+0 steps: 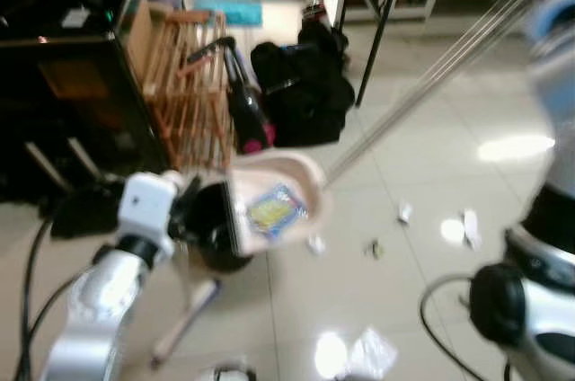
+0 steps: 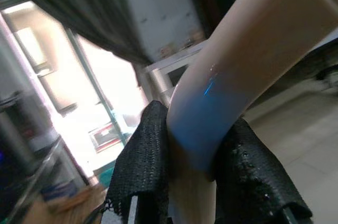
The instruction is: Sweep floor
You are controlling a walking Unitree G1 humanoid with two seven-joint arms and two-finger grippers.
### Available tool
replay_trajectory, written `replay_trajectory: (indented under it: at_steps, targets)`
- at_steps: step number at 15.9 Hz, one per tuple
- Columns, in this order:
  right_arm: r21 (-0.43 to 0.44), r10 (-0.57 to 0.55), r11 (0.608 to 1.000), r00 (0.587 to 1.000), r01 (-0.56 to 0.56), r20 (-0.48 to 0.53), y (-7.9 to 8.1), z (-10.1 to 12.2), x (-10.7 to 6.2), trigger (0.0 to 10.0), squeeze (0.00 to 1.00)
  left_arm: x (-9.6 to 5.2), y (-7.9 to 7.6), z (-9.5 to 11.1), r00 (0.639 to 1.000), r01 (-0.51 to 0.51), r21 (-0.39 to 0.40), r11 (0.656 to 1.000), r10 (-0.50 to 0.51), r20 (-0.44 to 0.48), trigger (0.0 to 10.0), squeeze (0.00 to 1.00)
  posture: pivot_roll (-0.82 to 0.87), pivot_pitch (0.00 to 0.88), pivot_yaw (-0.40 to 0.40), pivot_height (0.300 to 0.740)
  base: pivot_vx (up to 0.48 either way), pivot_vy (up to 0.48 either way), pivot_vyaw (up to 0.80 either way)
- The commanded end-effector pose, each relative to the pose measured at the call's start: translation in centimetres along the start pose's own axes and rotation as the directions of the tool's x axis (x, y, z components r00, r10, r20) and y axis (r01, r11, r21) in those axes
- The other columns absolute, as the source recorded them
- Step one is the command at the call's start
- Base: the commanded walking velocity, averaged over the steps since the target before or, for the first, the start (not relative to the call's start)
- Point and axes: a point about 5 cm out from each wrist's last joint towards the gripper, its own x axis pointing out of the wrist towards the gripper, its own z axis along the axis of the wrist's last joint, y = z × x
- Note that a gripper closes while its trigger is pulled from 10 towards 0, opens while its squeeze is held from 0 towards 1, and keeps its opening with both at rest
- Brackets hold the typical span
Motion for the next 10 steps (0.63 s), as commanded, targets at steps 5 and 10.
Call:
replay_trajectory:
  at_steps: [5, 10]
  targets:
    - [0.053, -0.017, 0.999, 0.997, 0.013, 0.072, 0.0, 1.2, 0.6, 10.0, 0.00, 1.3, -0.6, 0.4, 0.999, 0.022, 0.018, 1.000, -0.023, 0.038, 10.0, 0.00, 0.03, 0.068, 0.008, 0.740, 0.389, 0.000, 0.43]
    - [0.060, -0.015, 0.998, 0.998, 0.011, 0.068, 0.2, 0.6, 0.6, 10.0, 0.00, 1.4, -0.6, 0.3, 0.999, 0.025, 0.020, 0.999, -0.026, 0.040, 10.0, 0.00, 0.03, 0.061, 0.014, 0.740, 0.385, 0.000, 0.80]
